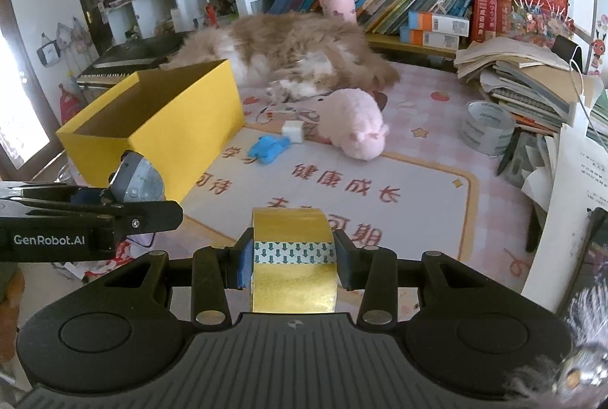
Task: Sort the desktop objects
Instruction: 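Carry the toy car and tape roll toward the yellow box with both grippers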
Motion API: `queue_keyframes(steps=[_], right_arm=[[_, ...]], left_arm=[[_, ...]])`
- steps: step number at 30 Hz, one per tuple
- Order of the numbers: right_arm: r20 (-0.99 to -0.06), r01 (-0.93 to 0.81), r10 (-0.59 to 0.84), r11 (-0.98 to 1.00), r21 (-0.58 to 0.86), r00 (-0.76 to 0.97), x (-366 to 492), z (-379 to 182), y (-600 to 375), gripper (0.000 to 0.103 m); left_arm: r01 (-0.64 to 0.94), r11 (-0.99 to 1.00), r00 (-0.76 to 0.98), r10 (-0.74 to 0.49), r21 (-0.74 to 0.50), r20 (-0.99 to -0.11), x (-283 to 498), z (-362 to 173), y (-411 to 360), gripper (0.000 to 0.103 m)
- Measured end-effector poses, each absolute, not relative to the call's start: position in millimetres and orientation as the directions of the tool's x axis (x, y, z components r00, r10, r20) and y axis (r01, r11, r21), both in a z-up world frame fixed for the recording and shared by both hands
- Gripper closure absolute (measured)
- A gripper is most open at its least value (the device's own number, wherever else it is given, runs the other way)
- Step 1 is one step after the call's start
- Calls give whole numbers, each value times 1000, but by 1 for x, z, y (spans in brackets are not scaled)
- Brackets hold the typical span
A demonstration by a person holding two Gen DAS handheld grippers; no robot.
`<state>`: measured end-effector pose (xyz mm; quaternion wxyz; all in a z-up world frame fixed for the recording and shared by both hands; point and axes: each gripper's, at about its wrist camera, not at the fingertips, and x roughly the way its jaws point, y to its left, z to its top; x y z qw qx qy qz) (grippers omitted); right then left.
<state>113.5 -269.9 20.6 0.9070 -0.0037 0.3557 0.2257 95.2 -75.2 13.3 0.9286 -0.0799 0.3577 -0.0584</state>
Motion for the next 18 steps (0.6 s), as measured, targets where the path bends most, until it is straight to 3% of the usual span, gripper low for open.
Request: queue_keyframes(steps=[18], right_arm=[[-674, -420, 384, 900, 120, 631, 63, 20, -193, 65]], left_arm=[[50, 969, 735, -200, -242, -648, 35, 7, -3, 42]])
